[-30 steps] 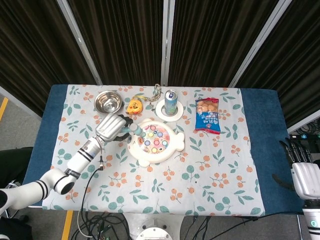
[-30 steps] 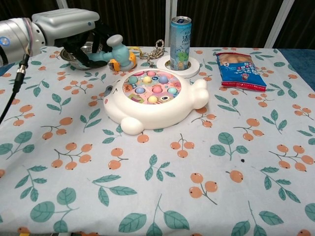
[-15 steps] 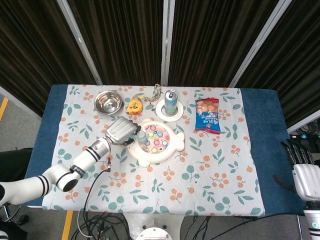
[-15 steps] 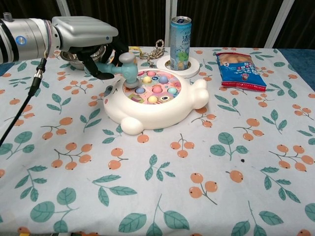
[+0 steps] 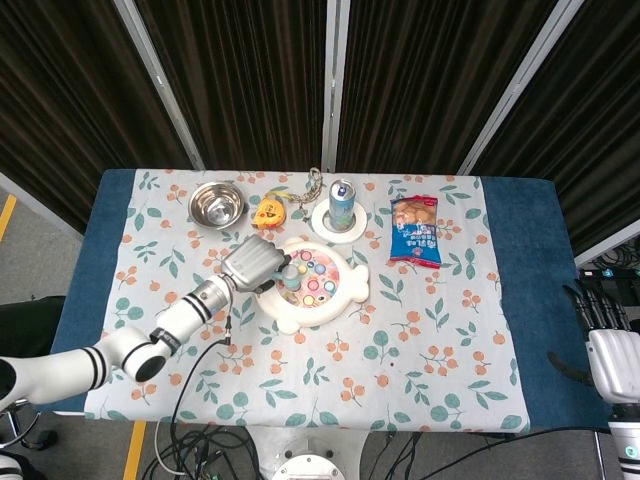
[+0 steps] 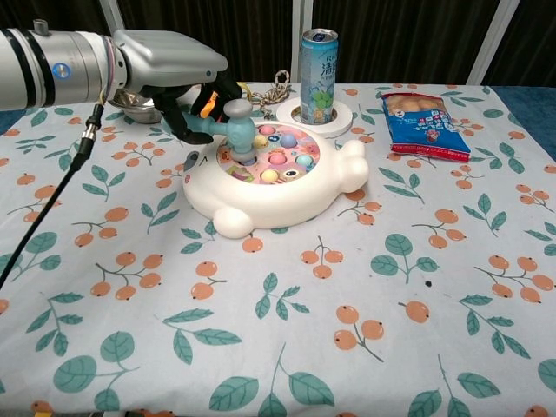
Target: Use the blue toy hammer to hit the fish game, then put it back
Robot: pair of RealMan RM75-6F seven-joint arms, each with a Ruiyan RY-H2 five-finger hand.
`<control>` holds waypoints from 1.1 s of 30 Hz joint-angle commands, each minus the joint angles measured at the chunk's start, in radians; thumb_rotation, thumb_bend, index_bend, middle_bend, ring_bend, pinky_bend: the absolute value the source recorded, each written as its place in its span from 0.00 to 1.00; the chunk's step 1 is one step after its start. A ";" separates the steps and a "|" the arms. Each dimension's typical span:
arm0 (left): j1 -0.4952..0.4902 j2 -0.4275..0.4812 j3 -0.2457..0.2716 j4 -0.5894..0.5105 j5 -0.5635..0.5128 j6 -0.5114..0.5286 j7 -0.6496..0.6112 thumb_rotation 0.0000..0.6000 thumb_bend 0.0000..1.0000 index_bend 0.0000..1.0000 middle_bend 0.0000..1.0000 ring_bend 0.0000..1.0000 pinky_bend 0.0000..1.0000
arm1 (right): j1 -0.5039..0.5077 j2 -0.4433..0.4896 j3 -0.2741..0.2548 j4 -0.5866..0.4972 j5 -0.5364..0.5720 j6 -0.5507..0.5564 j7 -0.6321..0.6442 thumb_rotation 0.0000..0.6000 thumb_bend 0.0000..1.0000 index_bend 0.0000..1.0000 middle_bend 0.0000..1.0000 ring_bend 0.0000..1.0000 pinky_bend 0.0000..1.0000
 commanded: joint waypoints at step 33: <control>-0.131 -0.049 0.006 -0.006 -0.181 -0.017 0.286 1.00 0.59 0.63 0.74 0.57 0.72 | -0.013 -0.005 0.001 0.029 0.003 0.010 0.033 1.00 0.08 0.00 0.02 0.00 0.00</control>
